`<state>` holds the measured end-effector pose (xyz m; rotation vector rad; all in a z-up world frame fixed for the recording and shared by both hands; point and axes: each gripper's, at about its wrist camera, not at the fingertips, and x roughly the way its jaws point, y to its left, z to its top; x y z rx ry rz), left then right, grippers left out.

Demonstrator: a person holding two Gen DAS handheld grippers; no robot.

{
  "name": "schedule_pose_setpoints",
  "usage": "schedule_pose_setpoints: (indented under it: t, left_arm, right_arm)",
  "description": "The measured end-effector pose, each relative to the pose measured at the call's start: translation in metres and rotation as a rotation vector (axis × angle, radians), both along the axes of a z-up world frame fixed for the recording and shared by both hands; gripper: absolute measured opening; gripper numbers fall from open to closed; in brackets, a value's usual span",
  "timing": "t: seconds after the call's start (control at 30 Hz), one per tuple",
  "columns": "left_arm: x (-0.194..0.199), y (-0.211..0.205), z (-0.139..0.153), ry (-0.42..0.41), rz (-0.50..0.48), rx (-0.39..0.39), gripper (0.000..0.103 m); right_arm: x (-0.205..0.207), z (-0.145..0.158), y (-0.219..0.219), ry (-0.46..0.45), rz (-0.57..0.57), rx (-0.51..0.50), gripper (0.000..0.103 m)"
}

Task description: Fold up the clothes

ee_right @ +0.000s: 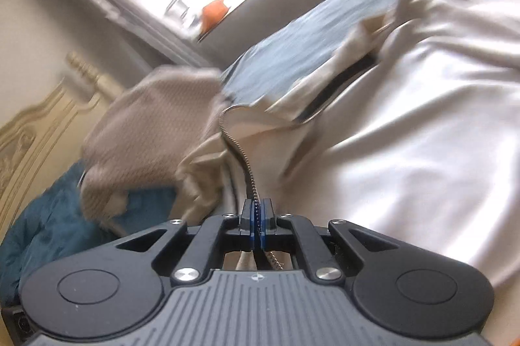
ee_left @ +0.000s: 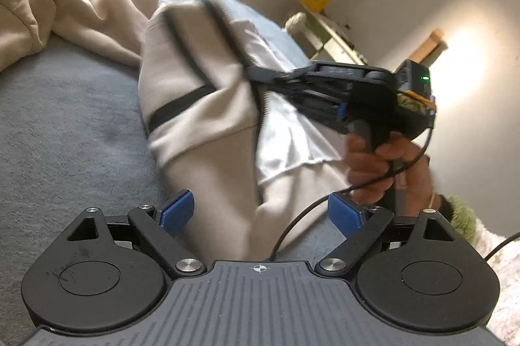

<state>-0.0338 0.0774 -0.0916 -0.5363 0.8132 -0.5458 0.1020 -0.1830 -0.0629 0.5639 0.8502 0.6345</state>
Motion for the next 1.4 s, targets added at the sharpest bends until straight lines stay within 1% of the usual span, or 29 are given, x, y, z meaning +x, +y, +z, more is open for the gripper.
schedule_pose_setpoints:
  t: [0.2, 0.4, 0.5, 0.6, 0.7, 0.8, 0.9, 1.0, 1.1, 1.17, 1.2, 1.23, 1.3, 1.4]
  left_arm:
    - [0.005, -0.011, -0.010, 0.066, -0.025, 0.049, 0.090]
    - [0.017, -0.034, -0.018, 0.118, -0.092, 0.140, 0.090]
    - [0.029, -0.043, -0.021, 0.148, -0.113, 0.158, 0.090]
    - [0.043, -0.046, -0.024, 0.203, -0.107, 0.135, 0.090]
    - [0.052, -0.045, -0.027, 0.248, -0.096, 0.099, 0.090]
    - [0.055, -0.046, -0.030, 0.262, -0.090, 0.091, 0.090]
    - [0.056, -0.046, -0.038, 0.279, -0.106, 0.110, 0.090]
    - [0.052, -0.053, -0.041, 0.277, -0.132, 0.168, 0.090]
    - [0.048, -0.055, -0.039, 0.249, -0.156, 0.227, 0.090]
    - [0.046, -0.055, -0.038, 0.235, -0.172, 0.258, 0.090]
    - [0.045, -0.056, -0.037, 0.229, -0.180, 0.273, 0.090]
    - [0.044, -0.059, -0.037, 0.222, -0.188, 0.289, 0.090]
    - [0.042, -0.061, -0.036, 0.209, -0.203, 0.321, 0.091]
    - [0.039, -0.065, -0.034, 0.190, -0.224, 0.346, 0.093]
  right_arm:
    - [-0.003, -0.013, -0.075, 0.018, -0.191, -0.006, 0.002]
    - [-0.004, -0.044, -0.118, 0.101, -0.286, -0.038, 0.002]
    - [-0.004, -0.058, -0.126, 0.115, -0.303, -0.059, 0.002]
    - [-0.001, -0.069, -0.132, 0.126, -0.320, -0.071, 0.002]
    - [0.000, -0.073, -0.140, 0.116, -0.337, -0.063, 0.002]
    - [-0.002, -0.069, -0.147, 0.096, -0.340, -0.069, 0.002]
    - [-0.002, -0.072, -0.151, 0.098, -0.328, -0.090, 0.002]
    - [-0.002, -0.080, -0.145, 0.103, -0.279, -0.158, 0.002]
    - [0.000, -0.073, -0.142, 0.107, -0.246, -0.200, 0.004]
    - [0.006, -0.061, -0.142, 0.103, -0.243, -0.192, 0.006]
    - [0.008, -0.055, -0.143, 0.100, -0.242, -0.188, 0.010]
    - [0.011, -0.049, -0.143, 0.098, -0.240, -0.184, 0.017]
    - [0.024, -0.036, -0.139, 0.081, -0.218, -0.142, 0.024]
    - [0.056, -0.019, -0.126, 0.072, -0.197, -0.091, 0.029]
